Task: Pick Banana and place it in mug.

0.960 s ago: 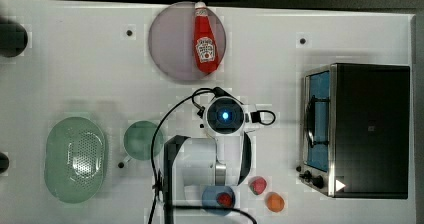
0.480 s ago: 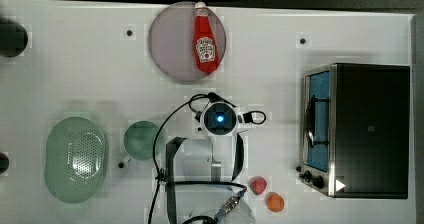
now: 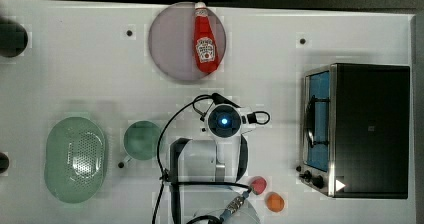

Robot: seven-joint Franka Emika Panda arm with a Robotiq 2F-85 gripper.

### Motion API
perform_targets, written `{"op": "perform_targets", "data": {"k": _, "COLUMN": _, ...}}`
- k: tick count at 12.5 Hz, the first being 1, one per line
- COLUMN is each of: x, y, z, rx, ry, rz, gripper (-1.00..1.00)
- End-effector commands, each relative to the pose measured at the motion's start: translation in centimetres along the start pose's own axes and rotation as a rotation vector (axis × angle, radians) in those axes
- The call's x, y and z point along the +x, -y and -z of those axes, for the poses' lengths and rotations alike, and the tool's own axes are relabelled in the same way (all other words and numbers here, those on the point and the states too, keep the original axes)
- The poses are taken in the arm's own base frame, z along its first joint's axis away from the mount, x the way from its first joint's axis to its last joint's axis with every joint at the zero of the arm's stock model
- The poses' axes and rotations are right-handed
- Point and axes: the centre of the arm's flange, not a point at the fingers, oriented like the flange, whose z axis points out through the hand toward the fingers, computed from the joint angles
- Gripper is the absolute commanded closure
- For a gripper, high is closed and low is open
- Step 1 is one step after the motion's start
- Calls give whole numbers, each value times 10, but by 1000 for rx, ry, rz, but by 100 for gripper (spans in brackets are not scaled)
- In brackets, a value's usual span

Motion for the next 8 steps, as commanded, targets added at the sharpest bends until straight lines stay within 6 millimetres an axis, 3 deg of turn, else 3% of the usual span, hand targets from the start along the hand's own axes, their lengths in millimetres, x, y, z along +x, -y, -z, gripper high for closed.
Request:
{"op": "perform_targets", "data": {"k": 1, "x": 12, "y": -2, "z": 54, "rx": 47, "ry": -75, "rz": 3, "gripper": 43}}
{"op": "perform_targets", "data": {"k": 2, "x": 12, "y": -7, "z": 113, "rx": 56, "ry": -87, "rz": -5, "gripper": 43}}
{"op": "perform_targets", "data": {"k": 3, "x": 9, "y": -10, "z": 146, "rx": 57, "ry": -85, "rz": -8, "gripper": 43}}
{"op": "perform_targets", "data": {"k": 6, "x": -4, "y": -19, "z": 234, "rx": 60, "ry": -82, "rz": -11, "gripper": 43}}
{"op": "perform_targets", "data": {"k": 8, "x": -19, "y": -17, "z": 272, "rx": 54, "ry": -73, "rz": -2, "gripper": 43}}
